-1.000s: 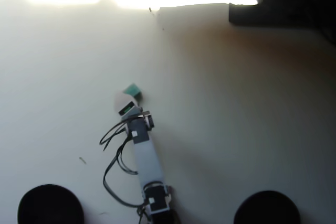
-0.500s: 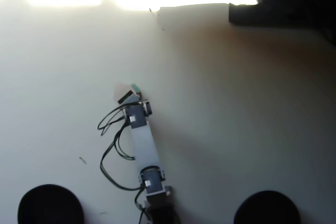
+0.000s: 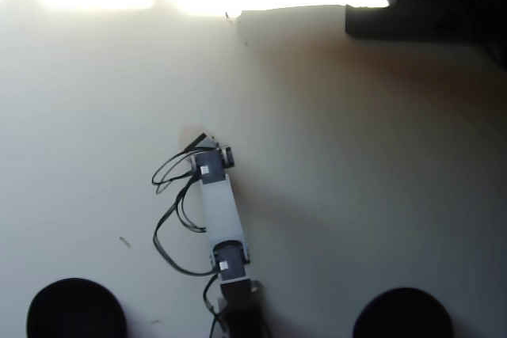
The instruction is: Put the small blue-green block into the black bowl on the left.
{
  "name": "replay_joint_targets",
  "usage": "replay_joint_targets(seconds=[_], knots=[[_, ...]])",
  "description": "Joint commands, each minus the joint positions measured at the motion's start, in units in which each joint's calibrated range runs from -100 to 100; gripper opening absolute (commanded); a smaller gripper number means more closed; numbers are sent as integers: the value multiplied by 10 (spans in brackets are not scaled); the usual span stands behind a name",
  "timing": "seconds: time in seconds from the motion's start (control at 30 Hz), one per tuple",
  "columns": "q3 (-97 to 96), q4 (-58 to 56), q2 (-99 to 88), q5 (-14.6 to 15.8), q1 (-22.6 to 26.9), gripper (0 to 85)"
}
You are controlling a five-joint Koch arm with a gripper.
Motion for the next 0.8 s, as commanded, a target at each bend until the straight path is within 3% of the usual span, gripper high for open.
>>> replay_joint_targets(seconds=[0.0, 0.23, 0.37, 0.47, 0.77], knots=[[43, 9, 4, 1, 0, 394], [40, 23, 16, 4, 8, 330], [37, 44, 20, 2, 8, 122], [21, 70, 13, -8, 5, 31], [22, -17, -138, 17, 44, 31]])
